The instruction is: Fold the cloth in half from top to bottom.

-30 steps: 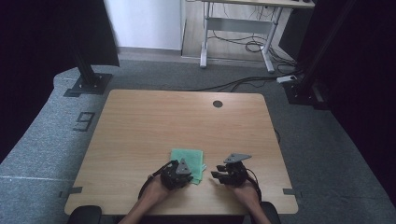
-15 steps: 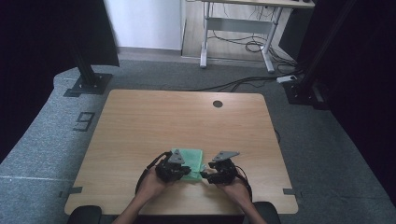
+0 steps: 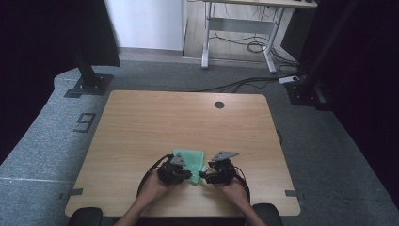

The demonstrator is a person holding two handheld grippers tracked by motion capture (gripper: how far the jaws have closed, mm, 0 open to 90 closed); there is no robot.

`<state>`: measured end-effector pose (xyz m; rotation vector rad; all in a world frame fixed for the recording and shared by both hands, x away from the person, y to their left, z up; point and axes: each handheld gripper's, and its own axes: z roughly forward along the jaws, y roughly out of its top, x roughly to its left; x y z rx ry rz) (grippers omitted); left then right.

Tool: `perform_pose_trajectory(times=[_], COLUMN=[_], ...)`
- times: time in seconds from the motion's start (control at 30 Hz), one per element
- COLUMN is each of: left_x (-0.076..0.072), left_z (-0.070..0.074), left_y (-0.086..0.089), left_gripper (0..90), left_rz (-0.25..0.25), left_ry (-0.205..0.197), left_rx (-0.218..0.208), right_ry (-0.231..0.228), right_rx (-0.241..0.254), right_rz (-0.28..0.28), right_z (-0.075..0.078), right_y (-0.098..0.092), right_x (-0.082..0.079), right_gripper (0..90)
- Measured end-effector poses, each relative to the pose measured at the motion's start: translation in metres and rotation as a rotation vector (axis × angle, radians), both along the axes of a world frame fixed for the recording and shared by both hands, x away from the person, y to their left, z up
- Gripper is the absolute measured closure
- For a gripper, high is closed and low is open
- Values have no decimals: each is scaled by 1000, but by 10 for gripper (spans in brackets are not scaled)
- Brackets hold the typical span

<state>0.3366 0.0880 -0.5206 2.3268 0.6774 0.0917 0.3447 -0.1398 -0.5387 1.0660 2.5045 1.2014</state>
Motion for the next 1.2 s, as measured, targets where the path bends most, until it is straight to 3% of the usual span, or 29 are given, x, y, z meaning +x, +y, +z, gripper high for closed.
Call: perform_pose_trajectory(times=[0.43,0.5,0.67,0.87,1.07,1.2], left_x=[2,2,2,2,3,4], left_z=[3,4,4,0,0,2], left_y=[4,5,5,4,4,5], left_gripper=[837,837,837,836,836,837], left_rz=[13,14,8,9,14,19], left_ry=[12,9,16,26,25,21], left_rx=[-43,-47,-46,-41,-49,-55], right_ry=[1,-3,-6,-7,-3,-34], right_rx=[-29,-55,-19,-20,-55,-83], right_rz=[-4,-14,-27,-20,-23,-27], right_z=[0,0,3,2,-6,-8], right_y=[-4,-2,-2,9,12,10], right_x=[-4,-3,0,6,7,2], right_gripper=[364,364,359,351,325,320])
